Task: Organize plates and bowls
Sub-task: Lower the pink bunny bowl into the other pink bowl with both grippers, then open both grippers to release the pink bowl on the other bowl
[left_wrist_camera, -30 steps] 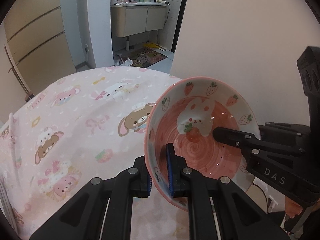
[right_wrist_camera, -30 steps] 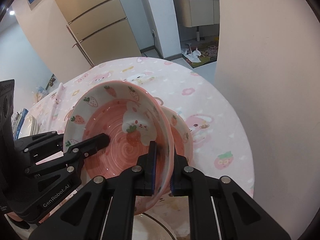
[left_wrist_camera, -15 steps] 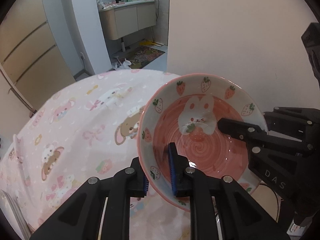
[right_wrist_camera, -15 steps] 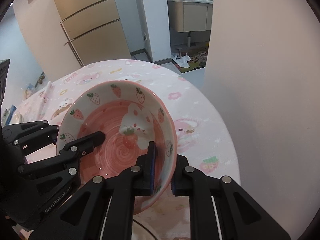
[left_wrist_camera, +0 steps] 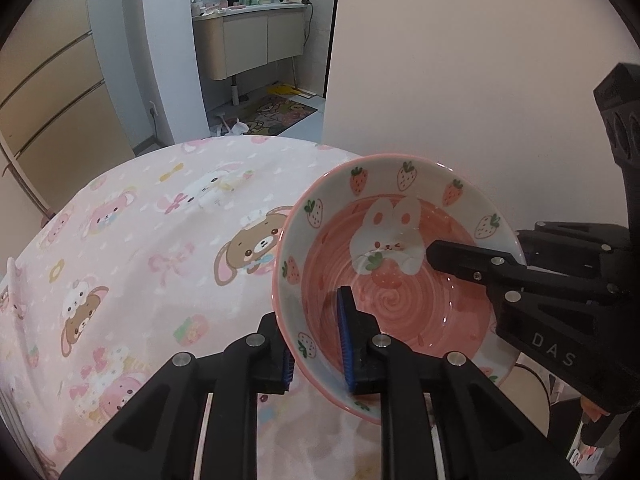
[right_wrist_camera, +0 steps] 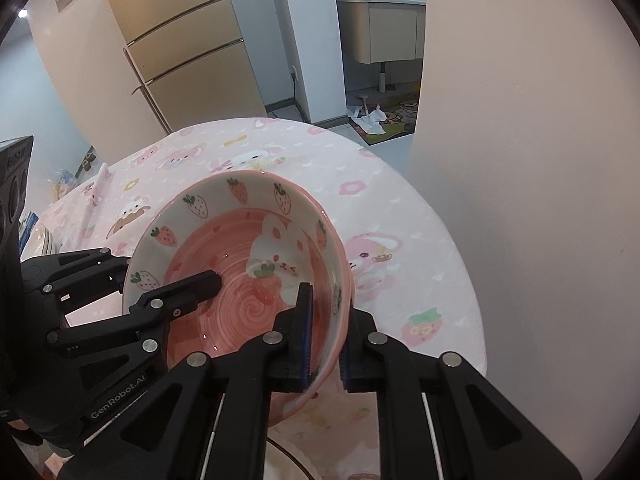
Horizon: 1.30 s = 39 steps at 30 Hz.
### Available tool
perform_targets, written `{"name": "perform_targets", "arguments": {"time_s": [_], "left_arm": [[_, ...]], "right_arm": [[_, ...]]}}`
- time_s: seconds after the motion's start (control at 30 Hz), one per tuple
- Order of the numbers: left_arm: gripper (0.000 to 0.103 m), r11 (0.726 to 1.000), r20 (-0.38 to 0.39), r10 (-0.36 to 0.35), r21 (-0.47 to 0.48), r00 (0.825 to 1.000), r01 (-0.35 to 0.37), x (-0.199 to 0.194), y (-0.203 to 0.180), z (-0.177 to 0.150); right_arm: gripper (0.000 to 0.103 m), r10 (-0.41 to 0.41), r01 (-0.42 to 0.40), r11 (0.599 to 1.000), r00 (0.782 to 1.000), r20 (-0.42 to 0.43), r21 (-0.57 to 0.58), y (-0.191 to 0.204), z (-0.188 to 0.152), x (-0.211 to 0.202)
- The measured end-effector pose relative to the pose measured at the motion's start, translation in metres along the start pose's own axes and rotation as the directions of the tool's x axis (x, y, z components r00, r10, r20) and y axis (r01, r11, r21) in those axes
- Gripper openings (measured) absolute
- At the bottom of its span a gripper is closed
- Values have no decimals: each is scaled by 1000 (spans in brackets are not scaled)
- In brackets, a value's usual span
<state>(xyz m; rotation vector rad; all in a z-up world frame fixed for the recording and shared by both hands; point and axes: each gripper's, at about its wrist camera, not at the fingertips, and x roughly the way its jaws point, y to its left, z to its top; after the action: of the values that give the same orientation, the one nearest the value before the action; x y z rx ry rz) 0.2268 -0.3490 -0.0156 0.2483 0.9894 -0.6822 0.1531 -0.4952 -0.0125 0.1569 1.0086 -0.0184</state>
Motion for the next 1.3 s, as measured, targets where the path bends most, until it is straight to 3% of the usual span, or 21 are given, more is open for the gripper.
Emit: {"name": "perform_targets", "arguments": {"time_s": [0.13, 0.2, 0.33, 0.47, 0.6, 0.67, 0.83, 0.9, 0.93, 0.97, 1.3], "left_arm": [[22, 999, -26, -33, -40, 999, 32, -4, 3, -2], [22, 999, -16, -15, -37, 1000, 14, -7, 2, -1], [30, 999, -7, -19, -32, 1000, 19, -11, 3, -1], [31, 998, -3, -35, -45, 999, 35, -15, 4, -3], [31, 999, 20, -1, -36, 1000, 2, -25, 3, -5], [31, 999, 66, 21, -36, 998, -19, -38, 7, -4], [32, 997, 111, 27, -72, 993, -19, -60, 19, -3], [49, 996, 134, 40, -80, 990, -30, -68, 23, -5], [71, 996, 152, 52, -84, 987, -40, -73, 24, -7], [84, 995, 179, 68, -91, 981, -52, -79, 26, -9], [85, 988, 260, 109, -135, 959, -76, -112, 63, -35]], "right_arm": [[9, 8, -8, 1000, 1000, 9, 8, -1, 0, -1], [8, 2, -3, 1000, 1000, 21, 24, -2, -1, -3], [7, -66, 68, 998, 994, 89, -15, 9, -5, -11], [7, -11, 10, 1000, 999, 52, 22, 1, -1, -5], [7, -32, 33, 999, 998, 56, 0, 6, -2, -5], [7, -27, 27, 1000, 999, 47, 5, 6, -2, -2], [7, -22, 22, 1000, 999, 26, 19, 4, -3, 3], [7, -23, 22, 1000, 1000, 17, 20, 4, -3, 4], [8, -23, 23, 1000, 1000, 10, 13, 3, -3, 4], [8, -22, 22, 1000, 1000, 3, 20, 2, -3, 5], [16, -26, 26, 999, 999, -25, 19, 4, -4, 3]]}}
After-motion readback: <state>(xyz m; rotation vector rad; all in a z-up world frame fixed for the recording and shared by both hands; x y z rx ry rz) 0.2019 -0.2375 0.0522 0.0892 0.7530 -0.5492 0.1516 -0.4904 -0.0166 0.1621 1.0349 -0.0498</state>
